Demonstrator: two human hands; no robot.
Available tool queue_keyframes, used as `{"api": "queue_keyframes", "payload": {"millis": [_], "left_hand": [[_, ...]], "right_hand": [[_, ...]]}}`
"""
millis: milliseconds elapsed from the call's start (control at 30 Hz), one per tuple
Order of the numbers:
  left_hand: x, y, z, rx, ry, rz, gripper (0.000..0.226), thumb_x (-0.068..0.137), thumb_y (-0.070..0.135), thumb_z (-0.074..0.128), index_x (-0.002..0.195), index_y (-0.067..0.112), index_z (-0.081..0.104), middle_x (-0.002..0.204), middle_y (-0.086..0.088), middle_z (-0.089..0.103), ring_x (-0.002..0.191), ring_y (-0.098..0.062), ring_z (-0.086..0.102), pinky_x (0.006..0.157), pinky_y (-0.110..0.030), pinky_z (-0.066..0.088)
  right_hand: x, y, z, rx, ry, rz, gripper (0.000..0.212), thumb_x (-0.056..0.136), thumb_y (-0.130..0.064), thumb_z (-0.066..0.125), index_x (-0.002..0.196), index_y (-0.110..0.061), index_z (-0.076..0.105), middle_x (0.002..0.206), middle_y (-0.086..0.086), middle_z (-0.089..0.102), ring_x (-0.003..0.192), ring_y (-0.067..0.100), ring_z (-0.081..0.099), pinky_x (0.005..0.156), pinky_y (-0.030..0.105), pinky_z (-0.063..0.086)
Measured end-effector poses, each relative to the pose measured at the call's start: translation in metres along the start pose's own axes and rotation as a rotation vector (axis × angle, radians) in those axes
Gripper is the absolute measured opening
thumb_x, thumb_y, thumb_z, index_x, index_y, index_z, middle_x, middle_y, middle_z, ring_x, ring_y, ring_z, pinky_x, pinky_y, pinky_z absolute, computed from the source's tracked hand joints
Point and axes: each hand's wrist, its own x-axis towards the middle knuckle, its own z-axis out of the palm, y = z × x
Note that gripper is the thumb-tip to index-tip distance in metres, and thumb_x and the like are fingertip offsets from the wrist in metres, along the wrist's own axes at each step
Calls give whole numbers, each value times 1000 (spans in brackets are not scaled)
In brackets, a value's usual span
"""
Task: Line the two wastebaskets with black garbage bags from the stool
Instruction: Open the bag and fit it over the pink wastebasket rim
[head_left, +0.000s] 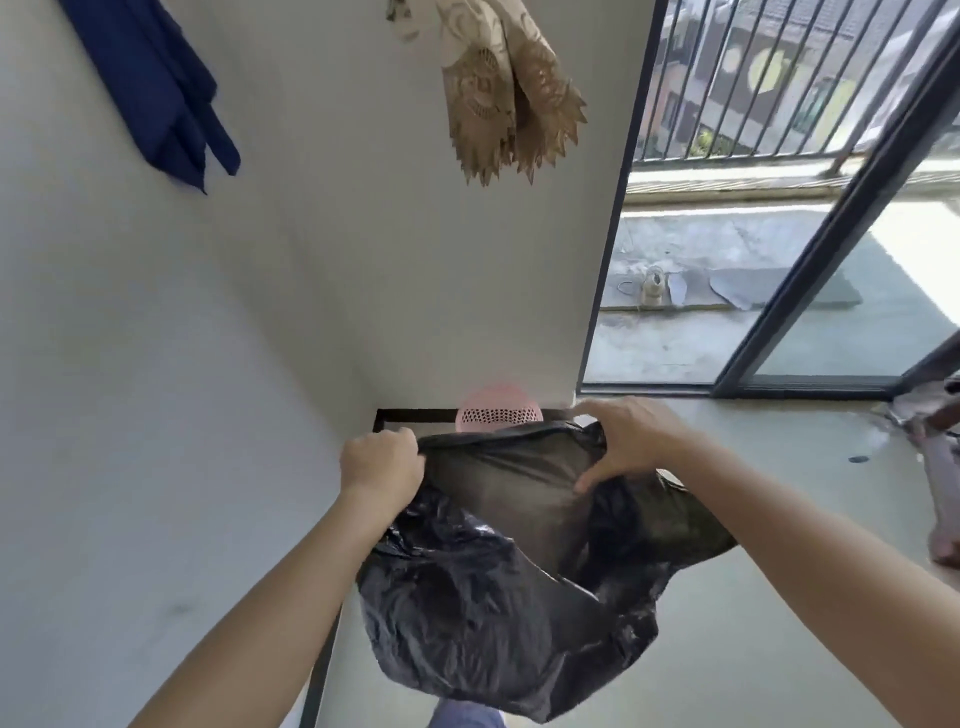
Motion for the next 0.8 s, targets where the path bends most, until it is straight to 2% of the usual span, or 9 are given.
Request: {"api": "queue_keyframes", "payload": {"millis": [67,133,200,300,367,433,567,667,800], "left_hand": [[60,-14,4,3,-19,16,31,91,41,45,96,15,60,84,-3,68,75,-26,65,55,-29,36],[113,-23,4,-39,-28,18,32,91,41,44,99,13,57,89,-5,69,80,-28,65,57,-31,37],[157,-24,3,-67,-11,38,33,90,44,46,101,13,53,94,-8,69,85,-30,65,59,-33,36],[210,-11,9,-89,56,56,52,88,62,41,103,13,49,98,-11,63,85,-31,62,57,-34,35],[239,4,20,-84,65,42,71,81,77,35,107,12,46,98,-12,57,82,-30,57,54,-33,35],[263,19,41,-82,31,28,85,72,83,43,116,10,40,99,-13,51,80,-28,53,50,-32,34],[310,50,124,-178,18,4,81,72,47,75,130,9,33,97,-18,50,70,-30,55,46,-30,32],[344,70,204,-299,42,-78,63,81,21,70,132,8,34,100,-21,55,70,-37,58,49,-34,32],[384,88,296,-440,127,-214,49,88,10,58,132,8,38,114,-21,60,79,-44,60,56,-41,37]], "right_hand": [[47,6,-6,53,-93,119,134,22,-102,55,139,-37,43,122,-4,66,110,22,63,82,34,50],[87,16,-16,55,-188,211,133,26,-93,68,142,-35,39,125,-2,65,113,23,61,90,36,51],[117,30,-20,14,-202,294,108,45,-68,82,137,-27,45,124,3,64,112,26,61,89,34,52],[156,59,-11,-28,-40,446,43,72,-36,66,110,-17,59,109,10,67,100,32,64,77,35,54],[185,76,-7,22,38,541,27,77,-29,60,101,-17,61,106,11,68,98,32,63,68,33,47],[215,94,5,75,112,595,20,79,-27,56,95,-17,61,102,11,68,95,33,63,64,33,39],[292,135,70,166,185,595,15,83,-26,50,90,-15,57,97,14,67,89,36,61,63,34,34],[349,160,138,222,202,565,16,84,-24,46,89,-14,56,100,15,67,92,38,60,65,35,35],[411,182,214,363,295,554,20,82,-18,42,93,-10,56,101,18,65,94,39,56,70,39,38]]}}
